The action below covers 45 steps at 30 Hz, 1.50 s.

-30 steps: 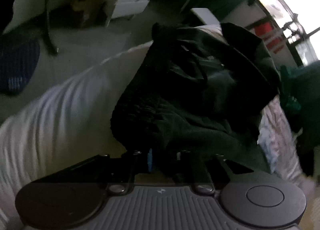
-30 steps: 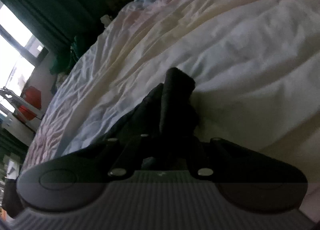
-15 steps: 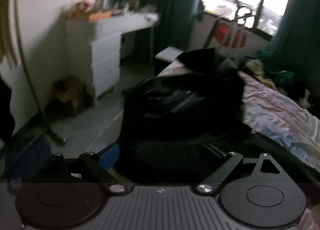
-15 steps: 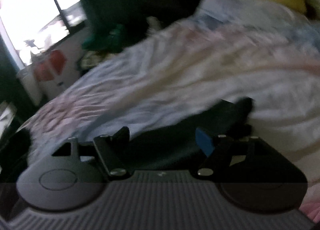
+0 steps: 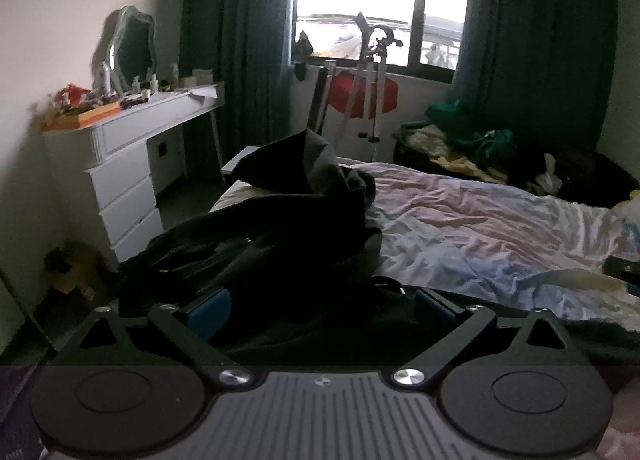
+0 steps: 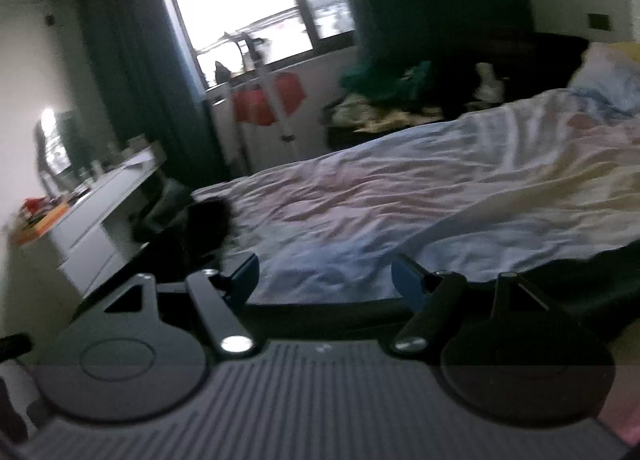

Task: Fold clothes

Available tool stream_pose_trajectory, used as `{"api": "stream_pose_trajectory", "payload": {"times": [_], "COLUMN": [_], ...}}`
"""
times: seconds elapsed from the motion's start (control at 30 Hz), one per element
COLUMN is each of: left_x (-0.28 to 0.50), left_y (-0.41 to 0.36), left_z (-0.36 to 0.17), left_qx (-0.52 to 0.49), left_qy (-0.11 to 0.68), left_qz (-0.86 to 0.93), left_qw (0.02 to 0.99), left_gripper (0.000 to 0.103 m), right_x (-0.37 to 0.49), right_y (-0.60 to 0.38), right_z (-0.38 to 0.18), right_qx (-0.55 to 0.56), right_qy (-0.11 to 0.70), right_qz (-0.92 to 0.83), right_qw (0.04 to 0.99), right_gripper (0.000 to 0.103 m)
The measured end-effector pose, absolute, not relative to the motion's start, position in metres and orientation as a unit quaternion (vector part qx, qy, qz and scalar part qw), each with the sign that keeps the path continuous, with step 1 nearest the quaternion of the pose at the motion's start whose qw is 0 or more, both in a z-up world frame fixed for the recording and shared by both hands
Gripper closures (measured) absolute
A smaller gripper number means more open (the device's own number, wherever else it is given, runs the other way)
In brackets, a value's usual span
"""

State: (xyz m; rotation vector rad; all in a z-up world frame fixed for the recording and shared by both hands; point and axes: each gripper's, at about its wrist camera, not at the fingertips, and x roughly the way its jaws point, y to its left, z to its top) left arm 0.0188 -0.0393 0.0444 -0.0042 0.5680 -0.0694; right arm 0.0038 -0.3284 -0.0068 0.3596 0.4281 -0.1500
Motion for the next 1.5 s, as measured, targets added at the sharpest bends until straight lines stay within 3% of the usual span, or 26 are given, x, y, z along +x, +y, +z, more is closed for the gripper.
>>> {"api": "stream_pose_trajectory", "payload": {"times": [0.43, 0.83, 1.03, 1.2, 1.5], "left_x": [0.047, 0.044, 0.081, 0.126, 0.168], "left_y": [-0.040, -0.043, -0.052, -0.047, -0.022], "left_z": [-0.036, -0.040, -0.017, -0.009, -0.074], "left_qx": [0.022, 0.036, 0.035, 0.036, 0.046], "left_qy": [0.306, 0.307, 0.312, 0.283, 0.286], "left_qz": [-0.038, -0.042, -0.052, -0.055, -0.074], "left_qw": [0.951, 0.950, 0.948, 0.957, 0.954], "left_gripper": [0.004, 0.004, 0.004, 0.004, 0.003], "right_x": [0.026, 0.024, 0.039, 0.110, 0.360], "right_y": [-0.271, -0.270, -0.277, -0.285, -0.277], "right_z": [-0.075, -0.082, -0.082, -0.060, -0.073], "right_qx": [0.142, 0.161, 0.191, 0.203, 0.302], "right_qy": [0.234, 0.236, 0.251, 0.264, 0.285], "right_qz": [-0.023, -0.022, -0.007, 0.017, 0.045], "right_qw": [0.962, 0.958, 0.949, 0.943, 0.909], "right_gripper": [0.028, 0.028, 0.028, 0.027, 0.031]}}
